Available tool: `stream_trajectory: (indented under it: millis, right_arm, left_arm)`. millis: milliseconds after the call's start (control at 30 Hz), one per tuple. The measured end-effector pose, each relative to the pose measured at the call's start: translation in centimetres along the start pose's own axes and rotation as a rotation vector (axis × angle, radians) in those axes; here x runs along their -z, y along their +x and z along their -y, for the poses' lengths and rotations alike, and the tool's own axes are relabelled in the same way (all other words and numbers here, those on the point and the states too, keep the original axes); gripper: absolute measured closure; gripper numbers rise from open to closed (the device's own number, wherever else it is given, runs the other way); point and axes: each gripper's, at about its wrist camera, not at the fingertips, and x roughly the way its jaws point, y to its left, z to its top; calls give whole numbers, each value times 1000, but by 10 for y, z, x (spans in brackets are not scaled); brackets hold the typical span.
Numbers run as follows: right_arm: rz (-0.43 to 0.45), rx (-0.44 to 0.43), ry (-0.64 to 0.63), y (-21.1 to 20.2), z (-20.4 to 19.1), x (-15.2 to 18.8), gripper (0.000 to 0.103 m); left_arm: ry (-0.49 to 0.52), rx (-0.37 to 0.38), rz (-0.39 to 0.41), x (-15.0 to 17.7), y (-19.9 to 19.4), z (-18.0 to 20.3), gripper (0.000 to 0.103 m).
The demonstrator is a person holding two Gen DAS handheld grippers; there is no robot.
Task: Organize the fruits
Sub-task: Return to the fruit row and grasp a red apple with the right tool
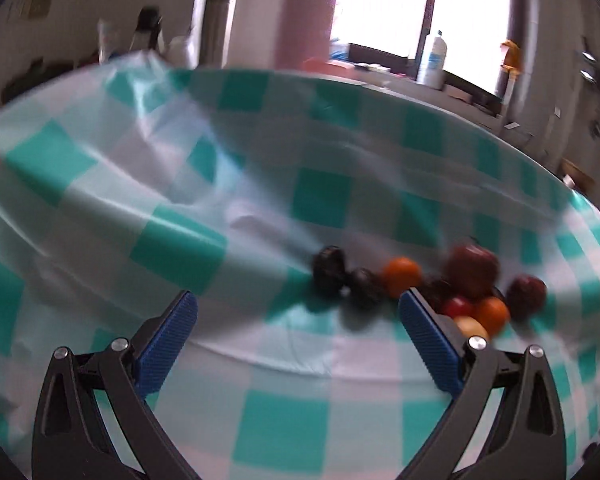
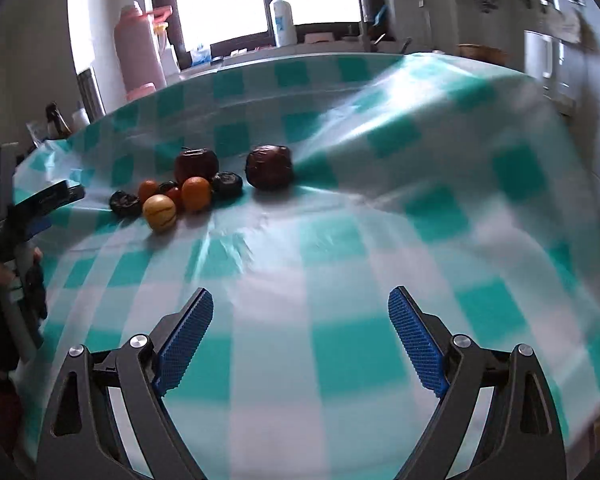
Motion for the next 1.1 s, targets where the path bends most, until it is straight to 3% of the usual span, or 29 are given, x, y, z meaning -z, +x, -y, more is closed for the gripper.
stream_trajectory:
  millis: [133,233,600,733,900,1100]
  right_arm:
    - [-12,4,51,54,-8,-40,16]
    - [-30,-50,126,91,-9,-66,16]
    - [-88,32,147,197,-39,-124,16]
    - [-140,105,109,212,-47,-129,16]
    - [-200,171,92,223,-49,-127,26]
    - [-196,148,70,204,-45,-117,43]
  left_arm:
    - [-58,1,-36,8,16,-19,2]
    - [-84,19,-67,14,18,-27,2]
    - [-71,34,-58,15,16,-23,2]
    - [-120,29,-77,15,19,-30,2]
    - [-116,14,-79,17,20,-29,2]
    - [-90,19,-90,21,23,-24,2]
